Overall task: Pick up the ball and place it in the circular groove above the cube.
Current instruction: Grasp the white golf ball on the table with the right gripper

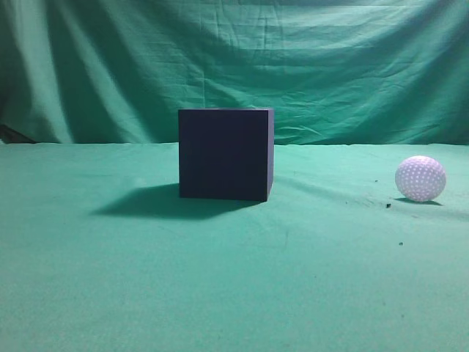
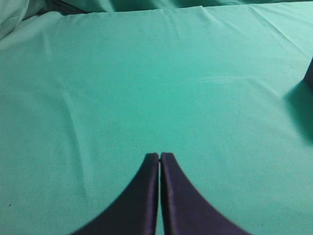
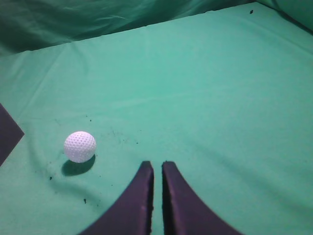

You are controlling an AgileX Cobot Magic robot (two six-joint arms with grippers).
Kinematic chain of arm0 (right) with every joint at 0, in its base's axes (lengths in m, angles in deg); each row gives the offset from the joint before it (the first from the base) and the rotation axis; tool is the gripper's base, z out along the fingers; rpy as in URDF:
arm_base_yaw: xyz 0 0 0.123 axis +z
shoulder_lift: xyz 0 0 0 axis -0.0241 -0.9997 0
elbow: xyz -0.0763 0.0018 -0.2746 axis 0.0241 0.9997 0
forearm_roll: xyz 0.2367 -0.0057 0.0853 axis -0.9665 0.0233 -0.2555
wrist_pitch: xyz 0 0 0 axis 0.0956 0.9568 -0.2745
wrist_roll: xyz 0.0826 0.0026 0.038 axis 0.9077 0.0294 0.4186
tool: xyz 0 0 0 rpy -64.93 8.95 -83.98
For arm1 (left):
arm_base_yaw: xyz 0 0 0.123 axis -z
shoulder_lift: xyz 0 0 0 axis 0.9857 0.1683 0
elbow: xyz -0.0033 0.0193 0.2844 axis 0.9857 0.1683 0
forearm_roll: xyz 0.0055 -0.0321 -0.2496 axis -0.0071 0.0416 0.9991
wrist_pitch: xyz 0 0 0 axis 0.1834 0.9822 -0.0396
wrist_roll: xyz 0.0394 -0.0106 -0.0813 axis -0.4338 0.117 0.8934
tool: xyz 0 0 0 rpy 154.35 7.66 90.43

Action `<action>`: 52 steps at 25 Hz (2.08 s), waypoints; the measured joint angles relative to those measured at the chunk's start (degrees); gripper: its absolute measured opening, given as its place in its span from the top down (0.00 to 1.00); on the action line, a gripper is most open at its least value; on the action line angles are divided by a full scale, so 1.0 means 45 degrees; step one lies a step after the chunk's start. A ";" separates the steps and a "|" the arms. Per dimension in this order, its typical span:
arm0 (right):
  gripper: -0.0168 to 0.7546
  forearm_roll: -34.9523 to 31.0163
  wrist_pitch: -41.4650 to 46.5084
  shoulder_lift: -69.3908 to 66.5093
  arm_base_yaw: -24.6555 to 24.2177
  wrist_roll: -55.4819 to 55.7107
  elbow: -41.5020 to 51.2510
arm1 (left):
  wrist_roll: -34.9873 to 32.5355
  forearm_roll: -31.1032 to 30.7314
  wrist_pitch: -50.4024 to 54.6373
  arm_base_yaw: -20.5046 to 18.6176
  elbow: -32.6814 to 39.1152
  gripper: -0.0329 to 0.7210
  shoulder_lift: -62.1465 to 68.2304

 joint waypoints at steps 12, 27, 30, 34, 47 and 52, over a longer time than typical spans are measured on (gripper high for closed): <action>0.91 0.0000 0.0000 0.0000 0.0000 0.0000 0.0000 | 0.0000 0.0000 0.0000 0.0000 0.0000 0.96 0.0000; 0.91 0.0654 -0.2560 0.0000 0.0000 -0.0269 0.0000 | 0.0000 0.0000 0.0000 0.0000 0.0000 0.96 0.0000; 0.91 0.1121 -0.5115 0.0000 0.0000 -0.0534 0.0000 | 0.0000 0.0000 0.0000 0.0000 0.0000 0.96 0.0000; 0.91 0.1281 -0.7808 0.0000 0.0000 -0.0694 -0.0031 | 0.0000 0.0000 0.0000 0.0000 0.0000 0.96 0.0000; 0.91 0.0910 -0.0428 -0.5231 0.0000 -0.0717 -0.4798 | 0.0000 0.0000 0.0000 0.0000 0.0000 0.96 0.0000; 0.91 0.0665 -0.0080 -0.7192 0.0000 -0.0619 -0.5044 | 0.0000 0.0000 0.0000 0.0000 0.0000 0.96 0.0000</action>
